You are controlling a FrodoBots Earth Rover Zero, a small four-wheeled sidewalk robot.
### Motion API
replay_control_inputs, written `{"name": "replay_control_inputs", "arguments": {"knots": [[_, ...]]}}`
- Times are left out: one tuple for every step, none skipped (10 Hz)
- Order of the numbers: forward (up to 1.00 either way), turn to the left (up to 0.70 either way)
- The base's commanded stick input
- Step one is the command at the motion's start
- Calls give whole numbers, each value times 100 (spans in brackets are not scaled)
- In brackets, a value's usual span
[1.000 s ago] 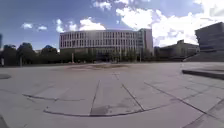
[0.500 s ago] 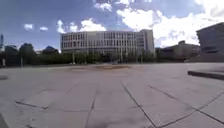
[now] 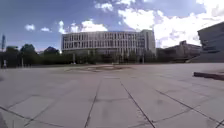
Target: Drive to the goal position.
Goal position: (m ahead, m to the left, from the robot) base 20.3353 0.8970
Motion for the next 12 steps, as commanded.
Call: {"name": "replay_control_inputs", "arguments": {"knots": [[70, 0], [70, 0], [70, 0], [70, 0], [70, 0], [70, 0], [70, 0], [70, 0], [70, 0], [70, 0], [70, 0], [70, 0]]}}
